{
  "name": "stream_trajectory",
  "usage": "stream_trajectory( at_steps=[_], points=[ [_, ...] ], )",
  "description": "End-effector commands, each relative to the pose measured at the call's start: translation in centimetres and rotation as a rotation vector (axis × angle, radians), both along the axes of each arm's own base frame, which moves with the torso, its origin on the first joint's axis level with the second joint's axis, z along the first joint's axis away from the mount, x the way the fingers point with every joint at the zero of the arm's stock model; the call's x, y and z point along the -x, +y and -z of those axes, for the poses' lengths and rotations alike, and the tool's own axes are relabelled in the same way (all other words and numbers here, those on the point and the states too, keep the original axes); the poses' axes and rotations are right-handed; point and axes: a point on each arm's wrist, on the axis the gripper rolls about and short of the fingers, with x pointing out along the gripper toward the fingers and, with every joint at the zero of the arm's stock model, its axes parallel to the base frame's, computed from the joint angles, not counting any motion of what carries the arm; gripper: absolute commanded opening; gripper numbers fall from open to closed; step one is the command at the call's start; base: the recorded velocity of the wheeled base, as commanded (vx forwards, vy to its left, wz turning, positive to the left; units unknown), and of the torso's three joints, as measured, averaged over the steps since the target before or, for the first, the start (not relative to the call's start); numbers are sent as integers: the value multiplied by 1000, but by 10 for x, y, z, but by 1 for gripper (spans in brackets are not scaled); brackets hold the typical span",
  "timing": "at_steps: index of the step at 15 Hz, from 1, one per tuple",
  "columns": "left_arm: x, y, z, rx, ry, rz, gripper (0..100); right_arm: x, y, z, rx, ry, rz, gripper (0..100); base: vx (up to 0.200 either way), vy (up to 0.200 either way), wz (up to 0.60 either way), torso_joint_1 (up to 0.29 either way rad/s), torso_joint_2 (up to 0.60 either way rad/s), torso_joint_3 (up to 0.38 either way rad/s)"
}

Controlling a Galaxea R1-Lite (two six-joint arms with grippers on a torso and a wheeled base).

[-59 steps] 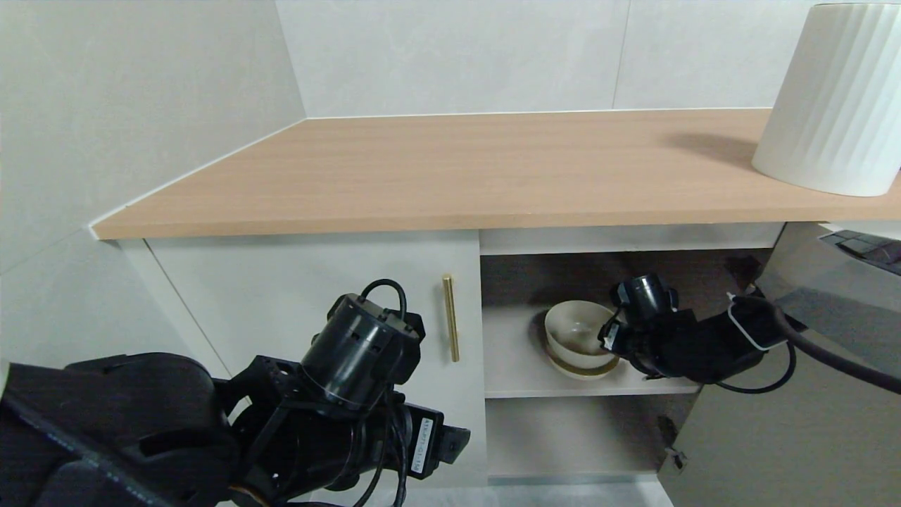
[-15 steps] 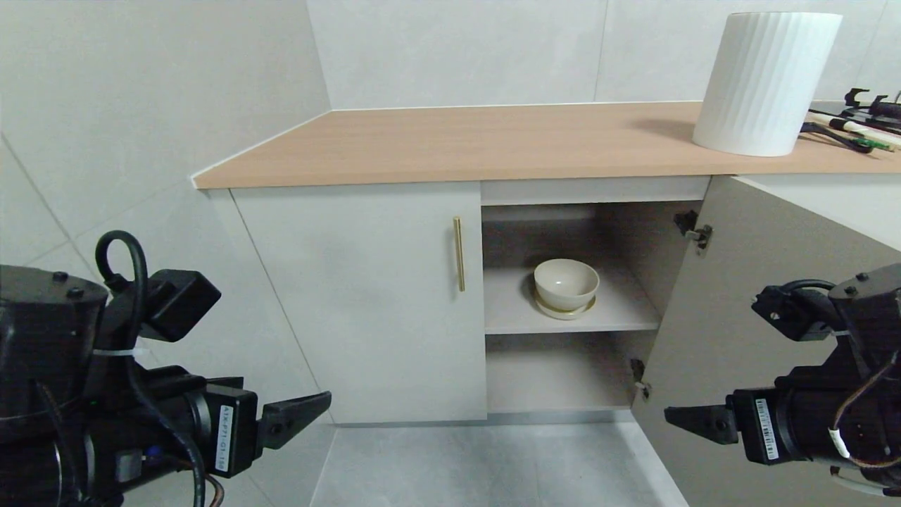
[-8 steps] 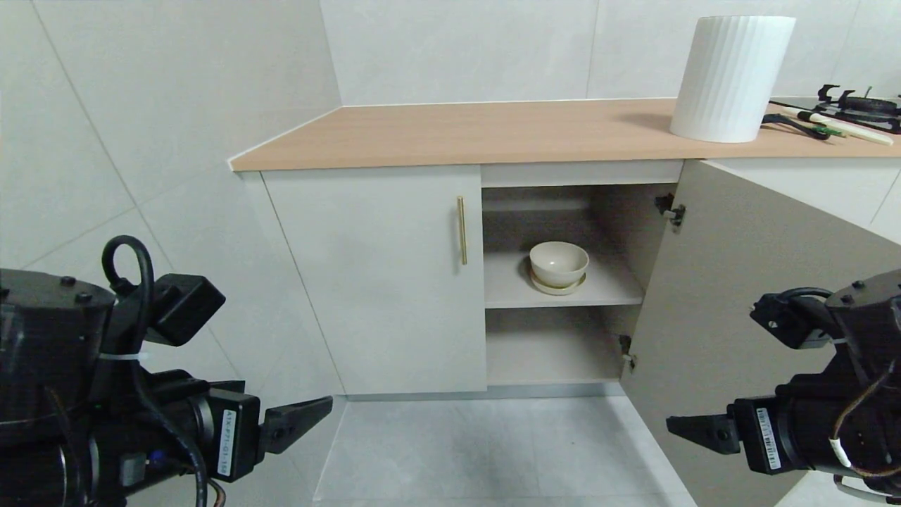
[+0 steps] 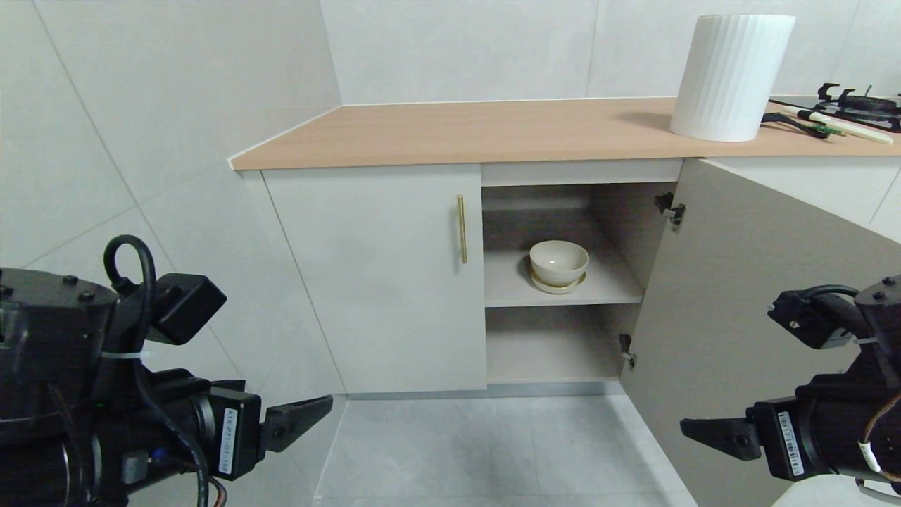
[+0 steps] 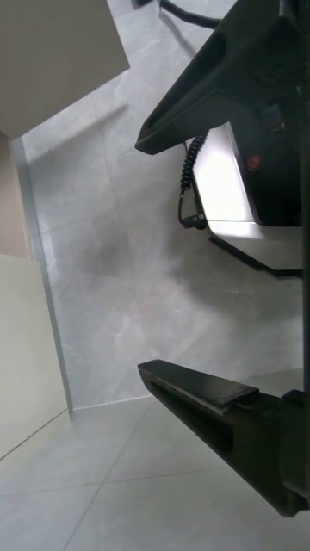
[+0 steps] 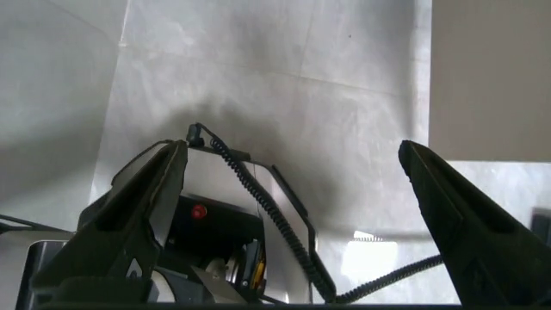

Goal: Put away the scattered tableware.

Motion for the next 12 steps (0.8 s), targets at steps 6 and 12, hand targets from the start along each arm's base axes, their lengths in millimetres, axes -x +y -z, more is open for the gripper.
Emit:
stream_trajectory(
  at_steps=[6, 12],
  points=[
    [0, 1, 3, -37, 0, 20, 100, 8, -7, -8, 34, 20, 20, 100, 0, -200, 0, 4, 0, -2],
    [1, 1, 3, -37, -2, 18, 100, 24, -18, -21, 87, 80, 13, 100, 0, -200, 0, 1, 2, 2]
  ],
)
